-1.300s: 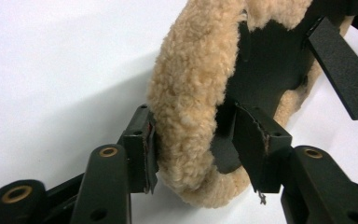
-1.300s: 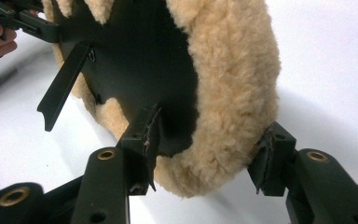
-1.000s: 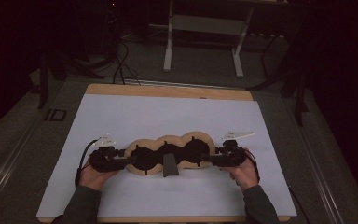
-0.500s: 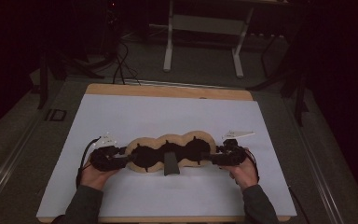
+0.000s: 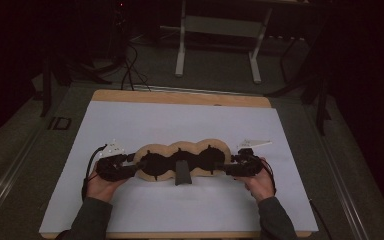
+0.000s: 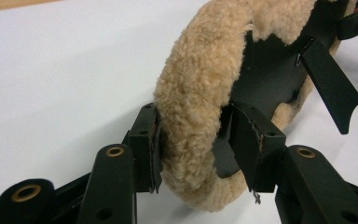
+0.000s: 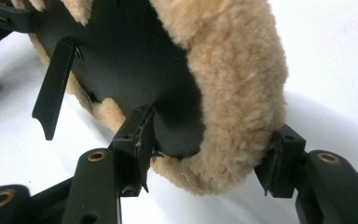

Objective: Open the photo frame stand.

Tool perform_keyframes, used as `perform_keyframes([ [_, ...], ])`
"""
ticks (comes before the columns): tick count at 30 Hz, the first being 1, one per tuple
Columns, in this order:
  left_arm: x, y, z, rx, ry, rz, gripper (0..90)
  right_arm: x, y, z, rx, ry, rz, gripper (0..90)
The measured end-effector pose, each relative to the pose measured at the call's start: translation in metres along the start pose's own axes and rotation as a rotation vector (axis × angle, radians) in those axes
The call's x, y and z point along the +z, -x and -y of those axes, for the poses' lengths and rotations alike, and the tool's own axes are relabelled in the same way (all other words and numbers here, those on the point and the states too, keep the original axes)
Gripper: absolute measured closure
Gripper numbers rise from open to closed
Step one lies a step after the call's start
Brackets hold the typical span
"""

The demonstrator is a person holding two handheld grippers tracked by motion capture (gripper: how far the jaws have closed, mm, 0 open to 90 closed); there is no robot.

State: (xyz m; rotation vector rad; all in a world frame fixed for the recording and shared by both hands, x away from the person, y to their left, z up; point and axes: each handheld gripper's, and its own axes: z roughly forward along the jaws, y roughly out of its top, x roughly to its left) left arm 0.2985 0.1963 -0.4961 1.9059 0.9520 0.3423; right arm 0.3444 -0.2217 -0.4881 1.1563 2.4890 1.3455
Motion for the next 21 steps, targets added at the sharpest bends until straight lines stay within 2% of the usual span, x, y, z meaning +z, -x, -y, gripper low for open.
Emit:
perform_keyframes([
  [21, 0.0031, -0.0051, -0.0048, 0.025, 0.028, -0.035, 55.3, 0.0058, 0.001, -0.0032, -0.013, 0.022, 0.022, 43.4],
])
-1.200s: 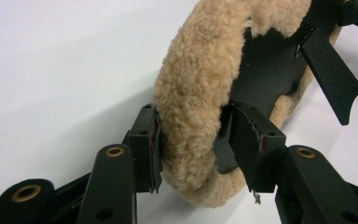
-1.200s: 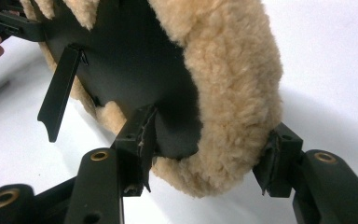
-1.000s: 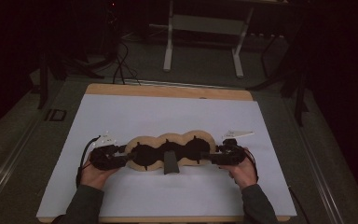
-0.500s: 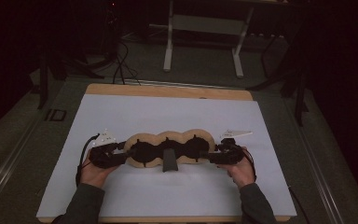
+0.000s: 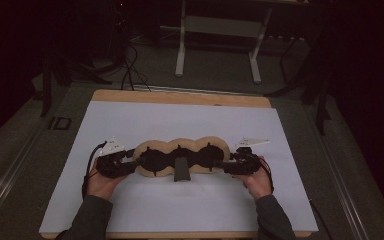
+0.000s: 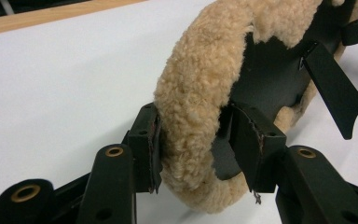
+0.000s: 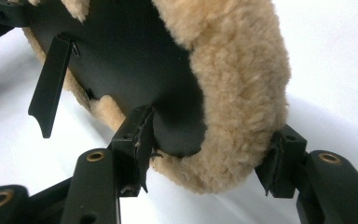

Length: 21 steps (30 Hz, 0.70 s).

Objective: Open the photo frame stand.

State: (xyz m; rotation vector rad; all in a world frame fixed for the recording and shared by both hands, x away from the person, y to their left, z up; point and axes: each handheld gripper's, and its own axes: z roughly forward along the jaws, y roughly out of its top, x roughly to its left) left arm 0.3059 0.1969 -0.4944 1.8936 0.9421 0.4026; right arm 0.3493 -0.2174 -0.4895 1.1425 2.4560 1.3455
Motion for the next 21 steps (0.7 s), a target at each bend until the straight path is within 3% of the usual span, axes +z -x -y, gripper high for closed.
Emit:
perform_keyframes([
  [21, 0.022, -0.007, -0.005, 0.026, 0.018, -0.057, 53.9, 0.011, 0.011, 0.002, -0.006, 0.016, 0.053, 43.2],
])
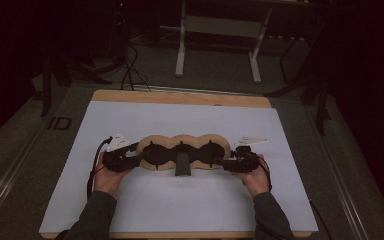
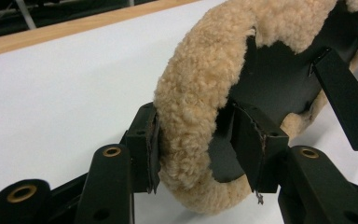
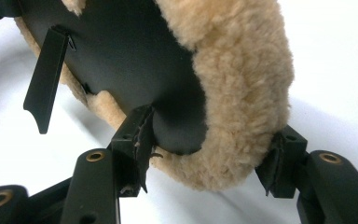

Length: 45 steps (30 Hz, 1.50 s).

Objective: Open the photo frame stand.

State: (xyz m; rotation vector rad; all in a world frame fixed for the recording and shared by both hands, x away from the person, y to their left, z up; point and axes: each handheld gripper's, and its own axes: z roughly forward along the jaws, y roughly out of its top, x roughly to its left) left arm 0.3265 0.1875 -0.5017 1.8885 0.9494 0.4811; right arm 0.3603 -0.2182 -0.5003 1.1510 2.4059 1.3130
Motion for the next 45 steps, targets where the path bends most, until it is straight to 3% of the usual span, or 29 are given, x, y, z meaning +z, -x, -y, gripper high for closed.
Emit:
perform_keyframes([
  [6, 0.004, 0.001, 0.0, 0.039, 0.024, -0.029, 53.9, 0.005, 0.002, 0.001, -0.009, 0.01, 0.024, 42.6],
  [12, 0.007, 0.003, 0.0, 0.077, 0.017, -0.041, 53.8, 0.008, 0.004, 0.005, -0.004, 0.001, 0.033, 42.0],
  [37, 0.002, 0.01, 0.0, 0.084, 0.015, -0.019, 51.5, 0.006, 0.004, 0.012, 0.053, -0.045, 0.0, 37.5],
  [45, 0.0, 0.012, 0.0, 0.089, 0.006, -0.019, 51.2, 0.001, 0.0, 0.011, 0.033, -0.037, 0.025, 33.2],
])
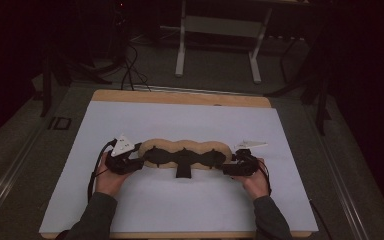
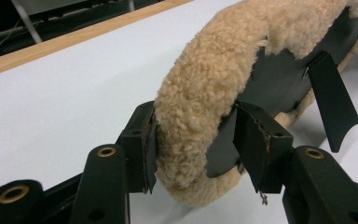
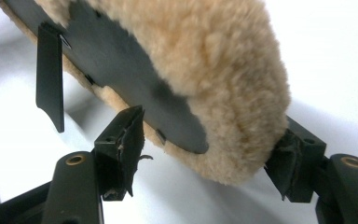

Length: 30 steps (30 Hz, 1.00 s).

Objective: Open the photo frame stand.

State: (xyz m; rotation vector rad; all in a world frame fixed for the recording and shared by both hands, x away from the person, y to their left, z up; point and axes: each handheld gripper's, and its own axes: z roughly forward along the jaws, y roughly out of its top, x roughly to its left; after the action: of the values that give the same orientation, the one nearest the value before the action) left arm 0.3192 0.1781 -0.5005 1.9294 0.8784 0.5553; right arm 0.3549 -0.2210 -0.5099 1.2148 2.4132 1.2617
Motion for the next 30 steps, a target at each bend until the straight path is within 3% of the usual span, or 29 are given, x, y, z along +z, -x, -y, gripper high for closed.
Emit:
perform_keyframes([
  [7, -0.003, 0.002, 0.001, 0.006, -0.004, 0.004, 51.1, -0.011, -0.002, 0.001, -0.002, 0.029, 0.009, 33.2],
  [20, -0.012, 0.012, 0.004, 0.032, -0.014, 0.004, 49.7, -0.022, -0.01, 0.008, -0.017, 0.026, 0.02, 33.4],
  [30, -0.02, 0.02, 0.007, 0.065, -0.03, 0.003, 48.5, -0.026, -0.012, 0.017, 0.006, 0.033, 0.006, 33.7],
])
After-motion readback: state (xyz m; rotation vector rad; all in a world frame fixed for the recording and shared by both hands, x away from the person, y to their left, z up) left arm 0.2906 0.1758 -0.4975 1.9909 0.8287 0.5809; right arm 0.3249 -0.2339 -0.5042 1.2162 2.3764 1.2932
